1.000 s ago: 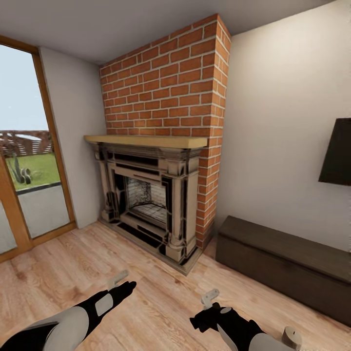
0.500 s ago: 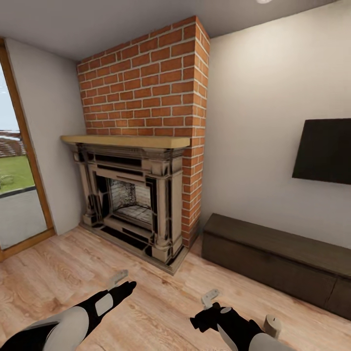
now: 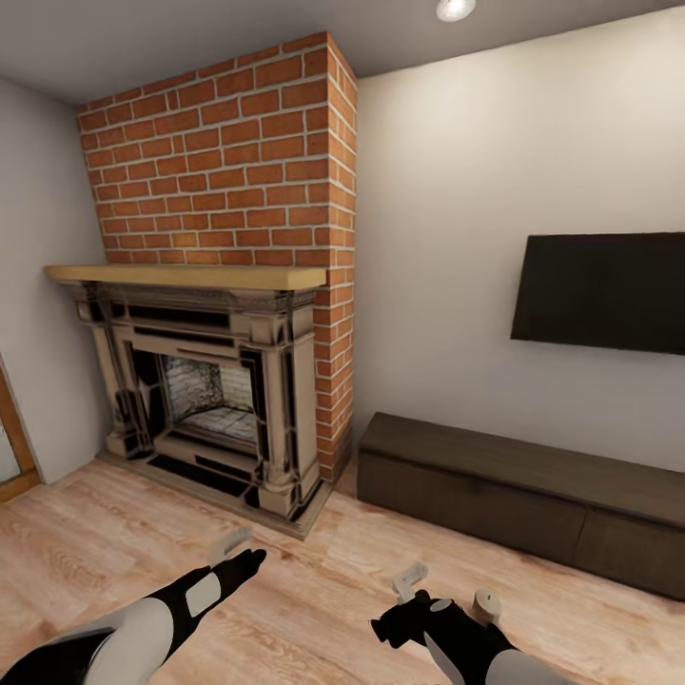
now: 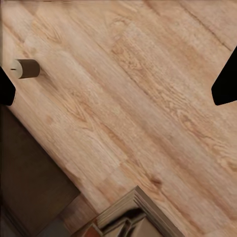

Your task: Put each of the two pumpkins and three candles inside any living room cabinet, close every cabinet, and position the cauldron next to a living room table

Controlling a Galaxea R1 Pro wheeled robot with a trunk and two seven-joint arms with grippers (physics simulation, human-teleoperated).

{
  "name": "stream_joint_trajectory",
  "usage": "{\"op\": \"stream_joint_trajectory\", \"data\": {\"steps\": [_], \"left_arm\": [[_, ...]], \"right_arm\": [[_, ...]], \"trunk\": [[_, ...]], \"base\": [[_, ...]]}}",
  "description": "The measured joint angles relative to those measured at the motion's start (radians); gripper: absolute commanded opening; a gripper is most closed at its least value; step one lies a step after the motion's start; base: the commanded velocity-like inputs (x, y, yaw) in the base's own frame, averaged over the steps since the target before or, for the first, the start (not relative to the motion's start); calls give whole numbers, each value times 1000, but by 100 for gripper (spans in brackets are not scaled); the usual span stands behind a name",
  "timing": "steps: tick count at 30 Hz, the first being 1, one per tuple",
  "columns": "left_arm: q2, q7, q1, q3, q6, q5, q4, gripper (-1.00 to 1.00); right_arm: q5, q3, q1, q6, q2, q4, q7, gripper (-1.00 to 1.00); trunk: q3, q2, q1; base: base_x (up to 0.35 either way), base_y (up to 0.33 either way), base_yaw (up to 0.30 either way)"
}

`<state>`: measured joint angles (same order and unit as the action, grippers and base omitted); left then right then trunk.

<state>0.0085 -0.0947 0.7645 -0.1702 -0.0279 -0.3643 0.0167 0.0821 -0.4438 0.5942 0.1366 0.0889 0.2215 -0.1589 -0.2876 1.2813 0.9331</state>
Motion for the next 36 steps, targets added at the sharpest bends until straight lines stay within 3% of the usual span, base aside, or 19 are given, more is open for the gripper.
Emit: {"op": "stream_joint_trajectory", "data": {"steps": [19, 36], "left_arm": [[0, 0, 0, 0, 0, 0, 0, 100], [0, 0, 0, 0, 0, 0, 0, 100]], "right_arm": [[1, 0, 0, 0, -1, 0, 0, 100], [1, 0, 0, -1, -1, 0, -1, 100]], "trunk": [[16, 0, 0], [31, 0, -1]], "base": [[12, 7, -265], [255, 195, -216]]}}
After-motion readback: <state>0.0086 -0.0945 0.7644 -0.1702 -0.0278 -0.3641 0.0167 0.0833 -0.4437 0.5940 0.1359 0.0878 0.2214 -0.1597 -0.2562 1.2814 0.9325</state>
